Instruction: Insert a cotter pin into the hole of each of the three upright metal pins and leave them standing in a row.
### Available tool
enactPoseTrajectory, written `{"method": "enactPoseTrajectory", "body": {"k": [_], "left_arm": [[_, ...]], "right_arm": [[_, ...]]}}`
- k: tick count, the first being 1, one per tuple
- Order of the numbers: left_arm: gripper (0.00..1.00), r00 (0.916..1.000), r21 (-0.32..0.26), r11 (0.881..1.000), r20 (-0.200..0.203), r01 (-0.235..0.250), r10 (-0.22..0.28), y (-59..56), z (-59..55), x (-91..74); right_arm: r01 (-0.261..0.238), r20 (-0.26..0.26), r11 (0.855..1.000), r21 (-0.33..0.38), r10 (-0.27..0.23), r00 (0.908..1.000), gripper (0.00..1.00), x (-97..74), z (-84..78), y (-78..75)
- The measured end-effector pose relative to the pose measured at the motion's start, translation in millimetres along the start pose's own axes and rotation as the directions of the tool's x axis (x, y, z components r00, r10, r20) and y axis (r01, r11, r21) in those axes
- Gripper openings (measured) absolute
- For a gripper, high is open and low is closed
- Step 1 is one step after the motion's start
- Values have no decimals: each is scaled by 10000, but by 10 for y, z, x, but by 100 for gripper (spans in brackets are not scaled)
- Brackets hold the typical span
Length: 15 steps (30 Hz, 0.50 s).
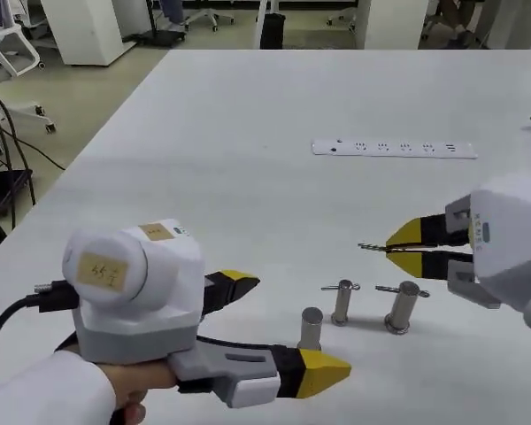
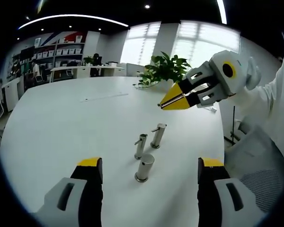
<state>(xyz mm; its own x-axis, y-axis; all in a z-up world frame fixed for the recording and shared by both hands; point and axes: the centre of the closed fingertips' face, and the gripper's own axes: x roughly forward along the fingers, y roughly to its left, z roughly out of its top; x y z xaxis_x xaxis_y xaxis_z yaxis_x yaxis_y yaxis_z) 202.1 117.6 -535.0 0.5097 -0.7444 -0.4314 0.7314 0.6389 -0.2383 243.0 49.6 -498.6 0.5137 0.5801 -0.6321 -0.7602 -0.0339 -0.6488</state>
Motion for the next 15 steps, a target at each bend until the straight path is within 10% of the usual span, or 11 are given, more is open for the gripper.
{"method": "enactPoseTrajectory", "body": {"k": [15], "left_arm": [[74,9989,-30,9999,452,161,-160,23,184,2]], "right_arm": [[411,170,9988,260,-416,9990,0,-44,56,100]]}}
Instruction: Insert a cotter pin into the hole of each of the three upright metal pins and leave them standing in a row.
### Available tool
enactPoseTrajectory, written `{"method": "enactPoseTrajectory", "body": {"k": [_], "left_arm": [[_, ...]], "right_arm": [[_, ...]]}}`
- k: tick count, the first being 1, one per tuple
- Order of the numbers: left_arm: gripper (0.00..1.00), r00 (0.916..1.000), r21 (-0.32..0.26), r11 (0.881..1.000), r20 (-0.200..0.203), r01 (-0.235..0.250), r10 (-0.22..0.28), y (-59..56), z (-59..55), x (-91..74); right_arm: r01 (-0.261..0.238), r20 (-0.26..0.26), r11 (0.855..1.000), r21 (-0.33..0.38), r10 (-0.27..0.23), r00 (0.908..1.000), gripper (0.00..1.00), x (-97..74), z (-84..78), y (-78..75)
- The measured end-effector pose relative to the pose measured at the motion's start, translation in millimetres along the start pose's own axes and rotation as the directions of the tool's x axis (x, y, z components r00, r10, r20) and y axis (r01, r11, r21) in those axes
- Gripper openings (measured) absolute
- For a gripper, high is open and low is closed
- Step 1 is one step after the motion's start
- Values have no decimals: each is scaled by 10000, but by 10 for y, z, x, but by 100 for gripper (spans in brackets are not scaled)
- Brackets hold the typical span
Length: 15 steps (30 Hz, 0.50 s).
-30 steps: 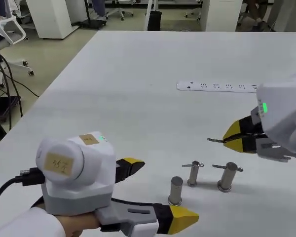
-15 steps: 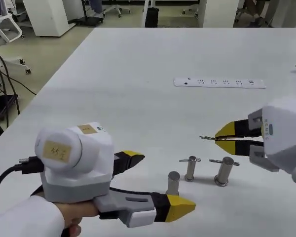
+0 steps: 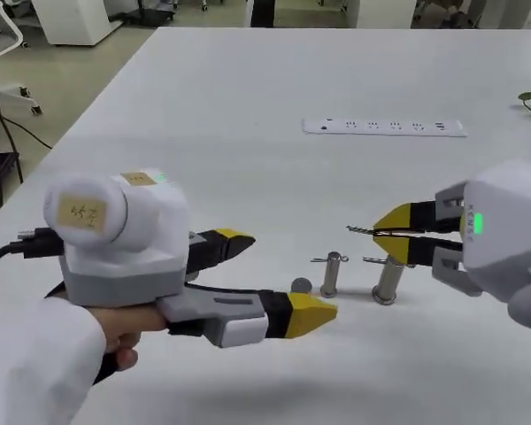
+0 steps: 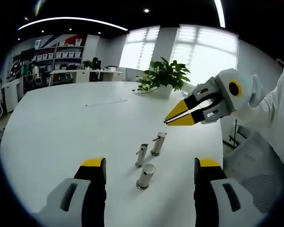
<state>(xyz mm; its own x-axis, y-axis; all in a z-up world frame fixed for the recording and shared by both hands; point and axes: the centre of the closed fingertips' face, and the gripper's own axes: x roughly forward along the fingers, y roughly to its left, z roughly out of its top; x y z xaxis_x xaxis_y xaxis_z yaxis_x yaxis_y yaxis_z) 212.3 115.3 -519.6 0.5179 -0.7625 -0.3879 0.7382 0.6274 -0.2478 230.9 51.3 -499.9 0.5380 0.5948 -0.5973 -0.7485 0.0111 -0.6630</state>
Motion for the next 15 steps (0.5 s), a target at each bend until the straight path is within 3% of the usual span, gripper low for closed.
{"method": "enactPoseTrajectory", "body": {"k": [7,11,15], "left_arm": [[62,9982,-504,9978,457,423,-400,-49,187,77],[54,9961,-692,9949,538,732,-696,-108,275,153],[51,9938,-982,9901,578,1004,-950,-166,328,226]], "right_arm": [[112,-13,9999,26,-112,9999,0,-20,19,14],[229,-113,9997,-73,-230,9997,0,-22,12,23],[239,-35,9993,278,-239,9997,0,-19,10,32]]}}
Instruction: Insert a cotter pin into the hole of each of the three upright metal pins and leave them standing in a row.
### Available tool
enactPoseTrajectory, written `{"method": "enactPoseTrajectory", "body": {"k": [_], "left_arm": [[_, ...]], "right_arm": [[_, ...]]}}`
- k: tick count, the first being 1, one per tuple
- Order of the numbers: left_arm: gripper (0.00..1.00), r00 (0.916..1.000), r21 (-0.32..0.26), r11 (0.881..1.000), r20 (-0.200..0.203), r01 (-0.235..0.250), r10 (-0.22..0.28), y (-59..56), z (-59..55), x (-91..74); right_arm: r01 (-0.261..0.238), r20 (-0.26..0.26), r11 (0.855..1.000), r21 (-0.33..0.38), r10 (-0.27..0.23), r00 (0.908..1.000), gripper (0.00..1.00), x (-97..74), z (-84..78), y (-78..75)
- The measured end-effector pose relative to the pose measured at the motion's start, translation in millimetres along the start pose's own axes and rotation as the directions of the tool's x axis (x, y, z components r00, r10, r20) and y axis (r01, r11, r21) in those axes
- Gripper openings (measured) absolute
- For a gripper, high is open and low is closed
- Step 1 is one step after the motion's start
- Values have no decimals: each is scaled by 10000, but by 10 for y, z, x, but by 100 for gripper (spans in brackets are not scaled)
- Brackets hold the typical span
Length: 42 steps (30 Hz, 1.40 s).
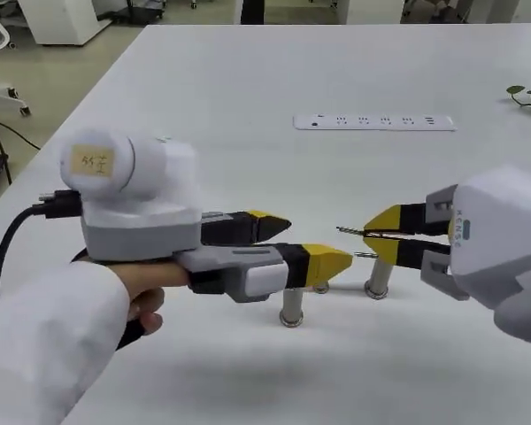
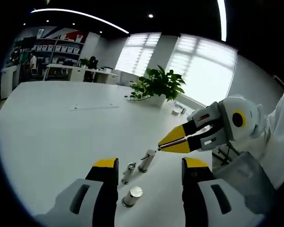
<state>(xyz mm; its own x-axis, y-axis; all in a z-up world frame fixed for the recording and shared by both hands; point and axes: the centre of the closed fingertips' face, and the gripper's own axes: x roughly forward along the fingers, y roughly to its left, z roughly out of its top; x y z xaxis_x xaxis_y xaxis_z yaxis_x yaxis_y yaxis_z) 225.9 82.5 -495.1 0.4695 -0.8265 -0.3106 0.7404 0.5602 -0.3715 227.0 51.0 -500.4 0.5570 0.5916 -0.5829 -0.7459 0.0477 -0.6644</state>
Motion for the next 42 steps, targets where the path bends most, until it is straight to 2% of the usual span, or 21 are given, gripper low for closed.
{"method": "enactPoseTrajectory", "body": {"k": [5,10,16,21,27,32,37,42], "left_arm": [[40,9996,-43,9998,-164,209,-210,-46,7,93],[29,9991,-355,9985,-84,420,-423,-92,56,163],[16,9975,-420,9971,-313,627,-640,-139,36,204],[14,9966,-391,9970,-443,671,-688,-149,13,218],[4,9957,-526,9955,-436,789,-813,-169,23,231],[2,9944,-575,9950,-619,819,-854,-177,-15,238],[0,9949,-651,9947,-573,792,-830,-169,-4,241],[0,9942,-543,9954,-689,793,-830,-171,-23,246]], "right_arm": [[31,-13,10000,16,-31,10000,0,-7,-7,-1],[21,10,10000,68,-21,10000,0,-10,-1,8],[16,-26,10000,-32,-16,10000,0,-3,-2,22],[-7,-7,10000,-75,7,10000,0,-2,9,36],[-30,-8,9999,-128,30,10000,0,6,19,47],[-67,43,9998,-178,68,10000,0,3,32,63],[-133,63,9997,-223,135,9999,0,0,41,78],[-101,125,9999,-67,101,9999,0,6,49,73]]}}
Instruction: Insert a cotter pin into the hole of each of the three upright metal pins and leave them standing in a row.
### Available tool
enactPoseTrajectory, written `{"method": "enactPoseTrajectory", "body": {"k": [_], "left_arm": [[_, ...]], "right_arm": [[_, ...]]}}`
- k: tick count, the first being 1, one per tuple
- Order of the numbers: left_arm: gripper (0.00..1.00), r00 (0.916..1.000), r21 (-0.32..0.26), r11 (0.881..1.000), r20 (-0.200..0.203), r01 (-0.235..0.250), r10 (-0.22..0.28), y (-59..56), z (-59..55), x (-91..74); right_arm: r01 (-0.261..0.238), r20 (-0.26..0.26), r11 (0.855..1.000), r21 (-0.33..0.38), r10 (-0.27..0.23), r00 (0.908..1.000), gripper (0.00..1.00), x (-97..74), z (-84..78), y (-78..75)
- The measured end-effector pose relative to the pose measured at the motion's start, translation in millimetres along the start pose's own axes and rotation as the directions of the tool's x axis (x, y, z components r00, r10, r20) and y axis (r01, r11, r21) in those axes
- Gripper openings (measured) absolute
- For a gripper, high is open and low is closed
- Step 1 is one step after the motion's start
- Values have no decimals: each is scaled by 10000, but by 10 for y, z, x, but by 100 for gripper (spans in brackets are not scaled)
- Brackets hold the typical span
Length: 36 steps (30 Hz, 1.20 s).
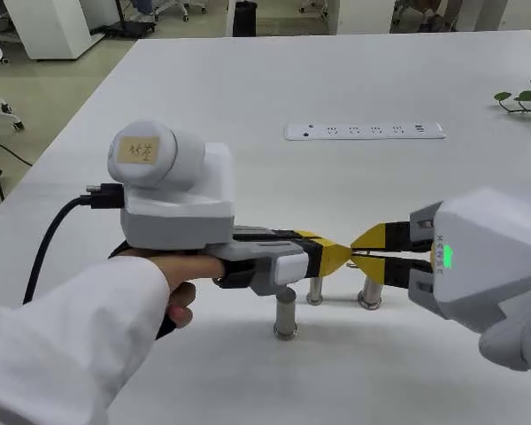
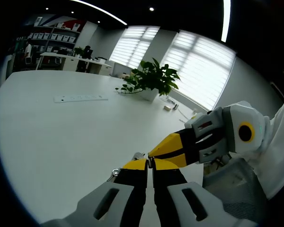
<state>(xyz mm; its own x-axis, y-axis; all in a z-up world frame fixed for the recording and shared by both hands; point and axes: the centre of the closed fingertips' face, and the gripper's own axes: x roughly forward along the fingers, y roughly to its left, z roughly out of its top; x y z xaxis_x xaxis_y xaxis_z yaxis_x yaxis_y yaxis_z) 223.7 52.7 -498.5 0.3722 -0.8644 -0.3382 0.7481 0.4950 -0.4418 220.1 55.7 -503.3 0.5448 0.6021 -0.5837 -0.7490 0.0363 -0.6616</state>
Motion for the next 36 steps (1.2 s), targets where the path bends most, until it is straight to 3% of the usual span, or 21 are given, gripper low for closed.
{"method": "enactPoseTrajectory", "body": {"k": [5,16,20,23,36], "left_arm": [[0,9997,132,9999,-238,-14,17,11,-49,8],[0,9996,-23,10000,-265,1,-1,12,-54,8],[0,9994,454,9989,-333,-72,87,-3,-65,2],[0,9994,30,9999,-317,-144,144,6,-64,2],[0,9995,-34,9998,-250,-205,204,-11,-57,4]], "right_arm": [[-16,35,9999,119,16,10000,0,16,-6,15],[-27,56,9998,201,26,10000,0,15,-9,20],[-71,94,9997,250,68,9999,0,16,-3,27],[-111,95,9999,109,110,9999,0,16,-1,29],[-132,61,9998,-167,133,9999,0,-2,1,35]]}}
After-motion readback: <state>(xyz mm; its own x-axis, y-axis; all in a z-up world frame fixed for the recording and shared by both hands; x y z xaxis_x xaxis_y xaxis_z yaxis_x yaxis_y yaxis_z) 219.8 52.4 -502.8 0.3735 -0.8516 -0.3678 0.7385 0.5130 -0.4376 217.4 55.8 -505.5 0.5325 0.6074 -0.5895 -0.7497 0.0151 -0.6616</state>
